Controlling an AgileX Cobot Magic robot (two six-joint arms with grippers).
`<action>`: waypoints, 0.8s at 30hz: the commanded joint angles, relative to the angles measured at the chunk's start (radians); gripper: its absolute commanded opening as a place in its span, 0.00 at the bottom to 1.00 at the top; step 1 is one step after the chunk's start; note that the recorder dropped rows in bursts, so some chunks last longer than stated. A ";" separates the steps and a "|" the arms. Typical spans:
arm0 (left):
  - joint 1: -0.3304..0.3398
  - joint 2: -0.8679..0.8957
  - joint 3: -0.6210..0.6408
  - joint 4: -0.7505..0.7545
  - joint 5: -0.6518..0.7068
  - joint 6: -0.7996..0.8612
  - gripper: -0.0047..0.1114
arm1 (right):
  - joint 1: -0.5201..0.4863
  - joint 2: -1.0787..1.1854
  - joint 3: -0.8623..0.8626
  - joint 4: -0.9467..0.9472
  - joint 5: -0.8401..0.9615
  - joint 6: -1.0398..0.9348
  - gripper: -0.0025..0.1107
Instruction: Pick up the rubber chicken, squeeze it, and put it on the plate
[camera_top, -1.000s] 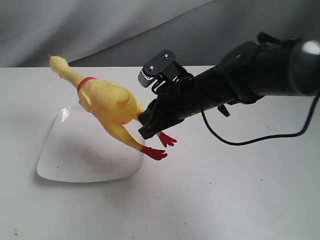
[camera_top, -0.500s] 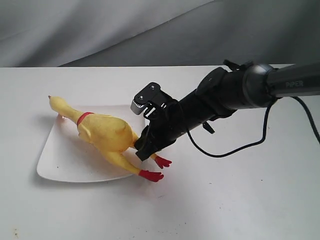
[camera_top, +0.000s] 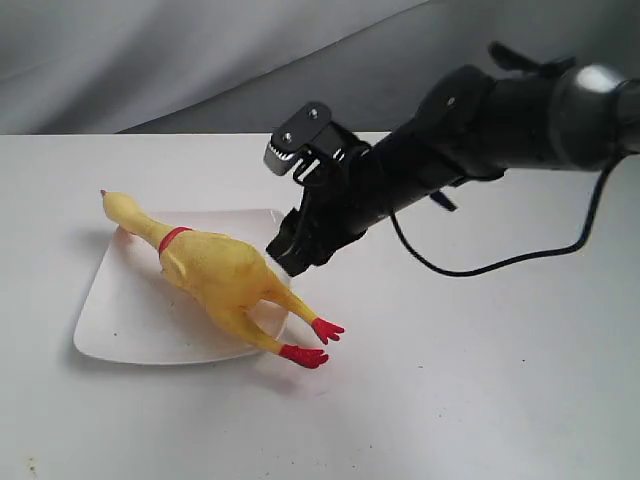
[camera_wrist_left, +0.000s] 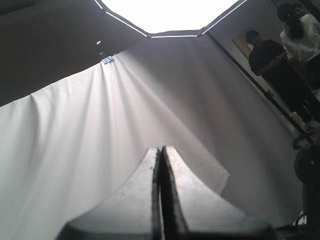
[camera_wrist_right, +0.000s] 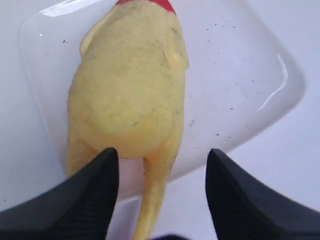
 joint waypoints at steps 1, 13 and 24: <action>-0.003 -0.002 -0.002 -0.017 0.015 -0.014 0.04 | -0.002 -0.170 -0.004 -0.253 0.044 0.245 0.27; -0.003 -0.002 -0.002 -0.017 0.012 -0.012 0.04 | 0.000 -0.652 -0.004 -0.350 0.083 0.375 0.02; -0.003 -0.002 -0.002 -0.017 0.012 -0.012 0.04 | 0.000 -1.105 0.099 -0.350 0.133 0.400 0.02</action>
